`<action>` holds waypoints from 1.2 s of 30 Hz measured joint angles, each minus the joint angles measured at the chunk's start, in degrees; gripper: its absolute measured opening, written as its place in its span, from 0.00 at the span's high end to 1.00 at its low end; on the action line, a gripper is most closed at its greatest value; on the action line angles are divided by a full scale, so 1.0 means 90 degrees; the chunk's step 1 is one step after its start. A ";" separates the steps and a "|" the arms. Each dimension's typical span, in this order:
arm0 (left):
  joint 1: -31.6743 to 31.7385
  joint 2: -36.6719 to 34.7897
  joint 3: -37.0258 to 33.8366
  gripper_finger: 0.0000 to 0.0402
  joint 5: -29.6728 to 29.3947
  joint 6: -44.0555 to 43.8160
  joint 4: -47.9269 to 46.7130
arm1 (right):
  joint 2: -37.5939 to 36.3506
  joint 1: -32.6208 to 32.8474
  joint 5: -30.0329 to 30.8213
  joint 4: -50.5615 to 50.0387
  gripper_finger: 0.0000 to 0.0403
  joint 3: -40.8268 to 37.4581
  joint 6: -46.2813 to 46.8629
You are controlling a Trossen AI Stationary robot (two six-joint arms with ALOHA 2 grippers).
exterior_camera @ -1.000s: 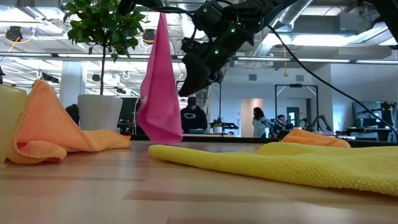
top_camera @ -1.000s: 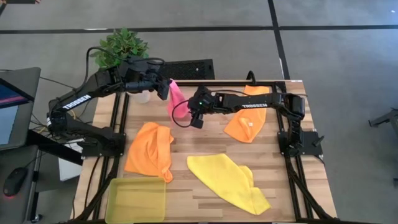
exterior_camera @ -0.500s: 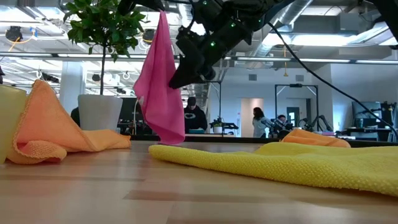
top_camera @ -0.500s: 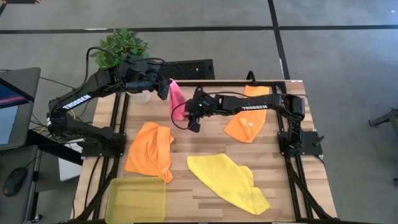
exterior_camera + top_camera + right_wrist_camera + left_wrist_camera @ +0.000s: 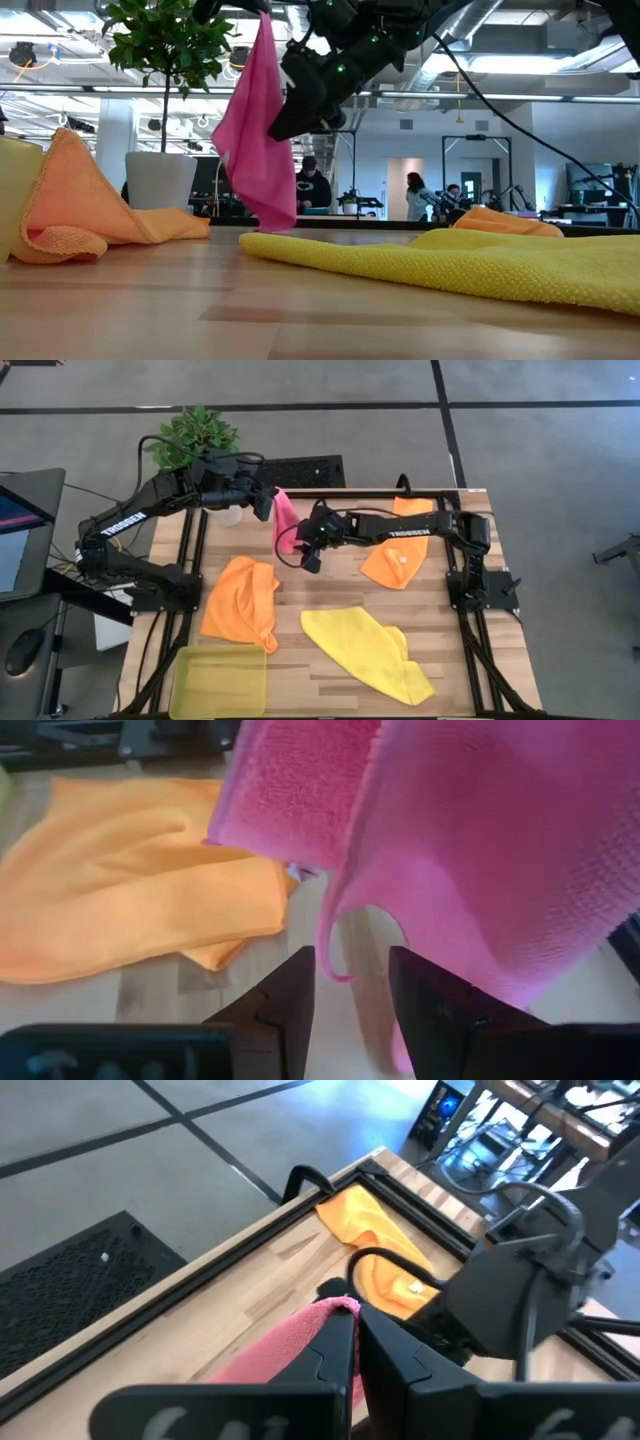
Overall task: Fold microfiber towels
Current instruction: Fold the pink microfiber towel
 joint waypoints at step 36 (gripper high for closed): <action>0.0000 0.0002 0.0000 1.00 0.0000 -0.0017 -0.0036 | 0.0627 -0.0003 -0.0152 0.0991 0.93 0.0000 0.0073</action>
